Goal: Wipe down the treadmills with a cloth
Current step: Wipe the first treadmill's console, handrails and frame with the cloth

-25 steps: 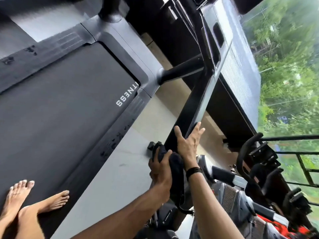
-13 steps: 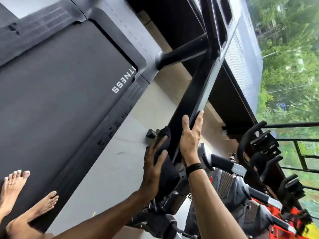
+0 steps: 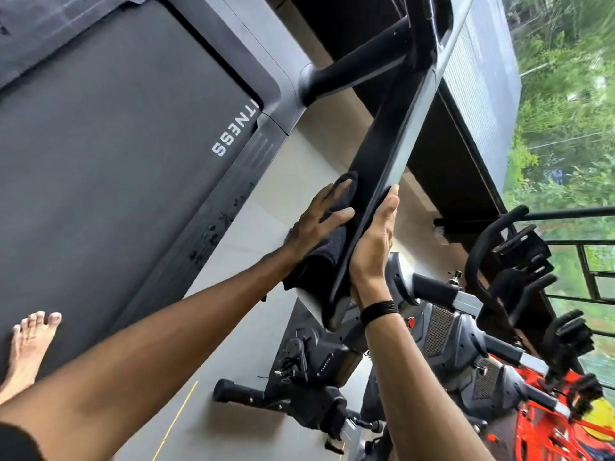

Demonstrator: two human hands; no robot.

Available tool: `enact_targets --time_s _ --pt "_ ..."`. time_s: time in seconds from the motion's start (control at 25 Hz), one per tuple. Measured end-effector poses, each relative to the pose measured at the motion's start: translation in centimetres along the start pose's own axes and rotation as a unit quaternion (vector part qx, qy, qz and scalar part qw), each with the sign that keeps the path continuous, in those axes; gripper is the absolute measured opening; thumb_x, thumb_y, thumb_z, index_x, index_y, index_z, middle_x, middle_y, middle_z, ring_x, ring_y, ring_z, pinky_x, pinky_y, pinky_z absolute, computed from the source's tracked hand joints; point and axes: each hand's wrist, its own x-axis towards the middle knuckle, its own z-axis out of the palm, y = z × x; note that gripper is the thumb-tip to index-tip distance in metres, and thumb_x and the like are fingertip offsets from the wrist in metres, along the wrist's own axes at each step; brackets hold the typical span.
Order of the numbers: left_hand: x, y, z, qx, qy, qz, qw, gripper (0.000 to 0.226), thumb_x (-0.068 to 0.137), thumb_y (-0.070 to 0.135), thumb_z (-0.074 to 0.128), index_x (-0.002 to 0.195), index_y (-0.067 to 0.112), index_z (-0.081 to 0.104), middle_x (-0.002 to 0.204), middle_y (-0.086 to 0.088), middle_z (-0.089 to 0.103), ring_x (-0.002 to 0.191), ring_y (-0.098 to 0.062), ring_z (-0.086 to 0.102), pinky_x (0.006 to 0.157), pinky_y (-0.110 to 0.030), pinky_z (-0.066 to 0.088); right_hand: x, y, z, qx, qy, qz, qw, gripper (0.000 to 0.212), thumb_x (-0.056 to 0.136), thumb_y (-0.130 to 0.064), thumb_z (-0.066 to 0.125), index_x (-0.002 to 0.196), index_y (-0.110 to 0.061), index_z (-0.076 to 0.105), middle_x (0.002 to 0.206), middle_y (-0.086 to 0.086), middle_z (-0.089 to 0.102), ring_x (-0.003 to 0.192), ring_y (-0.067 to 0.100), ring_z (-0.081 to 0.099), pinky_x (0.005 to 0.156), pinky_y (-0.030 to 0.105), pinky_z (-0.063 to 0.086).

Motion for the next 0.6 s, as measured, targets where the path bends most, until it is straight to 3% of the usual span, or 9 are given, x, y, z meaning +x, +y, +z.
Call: enact_targets --time_s 0.08,0.16,0.24,0.32,0.4,0.48,0.6 --pt "0.4 -1.0 -0.5 -0.019 -0.017 -0.091 0.996 0.073 0.085 0.063 0.058 0.15 0.042 0.033 0.155 0.015 0.035 0.141 -0.001 0.034 0.122 -0.042 0.023 -0.3 -0.3 0.0 -0.013 -0.002 -0.005 1.0 0.074 0.096 -0.06 0.016 0.159 -0.02 0.015 0.166 -0.008 0.011 0.153 0.005 0.004 0.127 0.039 0.004" --pt "-0.8 -1.0 -0.8 0.038 -0.001 -0.164 0.986 0.086 0.068 0.088 0.045 0.145 0.054 0.031 0.151 0.003 0.045 0.139 -0.025 0.041 0.118 -0.044 0.025 -0.3 -0.7 0.0 -0.025 -0.004 -0.001 1.0 0.071 0.098 -0.057 0.016 0.159 -0.021 0.014 0.167 -0.009 0.01 0.153 0.006 0.003 0.127 0.04 0.004" --pt "-2.5 -0.6 -0.4 0.08 0.034 -0.248 0.965 0.092 0.061 0.092 0.03 0.146 0.054 0.029 0.148 -0.008 0.047 0.134 -0.035 0.044 0.114 -0.044 0.03 -0.4 -1.0 0.0 -0.033 -0.002 0.004 0.999 0.07 0.099 -0.057 0.016 0.159 -0.021 0.014 0.167 -0.009 0.01 0.153 0.006 0.003 0.127 0.04 0.004" --pt "-5.4 -0.1 0.3 0.052 0.051 -0.214 0.974 0.091 0.063 0.09 0.027 0.146 0.053 0.03 0.15 -0.006 0.046 0.135 -0.03 0.045 0.114 -0.045 0.033 -0.5 -0.8 0.1 -0.033 -0.002 0.006 0.999 0.071 0.098 -0.057 0.016 0.159 -0.021 0.014 0.166 -0.009 0.011 0.153 0.005 0.004 0.127 0.04 0.005" --pt "-8.1 0.1 1.5 0.004 0.081 -0.075 0.994 0.067 0.08 0.076 0.033 0.144 0.056 0.032 0.153 0.003 0.042 0.141 -0.016 0.039 0.117 -0.046 0.031 -0.7 -0.9 0.1 -0.019 -0.003 0.011 1.0 0.071 0.098 -0.059 0.017 0.159 -0.022 0.016 0.166 -0.01 0.012 0.152 0.002 0.006 0.127 0.039 0.006" --pt "-8.5 0.5 1.9 0.034 0.081 0.016 0.996 0.052 0.094 0.06 0.034 0.146 0.054 0.031 0.159 0.011 0.031 0.148 -0.011 0.024 0.12 -0.049 0.026 -1.0 -1.1 0.0 -0.018 0.0 0.007 1.0 0.071 0.098 -0.058 0.017 0.159 -0.022 0.018 0.166 -0.01 0.012 0.152 0.001 0.007 0.127 0.038 0.006" --pt "-5.7 1.6 1.2 0.078 0.017 0.027 0.996 0.054 0.096 0.055 0.033 0.149 0.054 0.024 0.163 0.017 0.017 0.152 -0.014 0.01 0.119 -0.056 0.022 -1.2 -1.3 -0.2 -0.021 0.001 0.02 1.0 0.07 0.098 -0.058 0.015 0.159 -0.024 0.018 0.166 -0.011 0.013 0.152 0.001 0.006 0.127 0.039 0.005"
